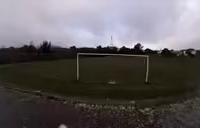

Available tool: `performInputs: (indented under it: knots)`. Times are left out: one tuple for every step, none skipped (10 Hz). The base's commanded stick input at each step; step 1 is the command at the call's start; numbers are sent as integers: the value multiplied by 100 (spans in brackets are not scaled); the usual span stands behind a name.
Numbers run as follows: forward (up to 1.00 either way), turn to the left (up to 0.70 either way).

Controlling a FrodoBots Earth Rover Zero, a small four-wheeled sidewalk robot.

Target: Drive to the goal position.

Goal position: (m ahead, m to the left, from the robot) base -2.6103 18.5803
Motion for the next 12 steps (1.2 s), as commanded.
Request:
performInputs:
  knots:
    - [0,45]
    - [0,45]
    - [0,16]
    - [0,45]
    - [0,45]
    - [0,45]
    - [0,45]
    - [0,45]
    - [0,45]
    - [0,45]
    - [0,45]
    - [0,45]
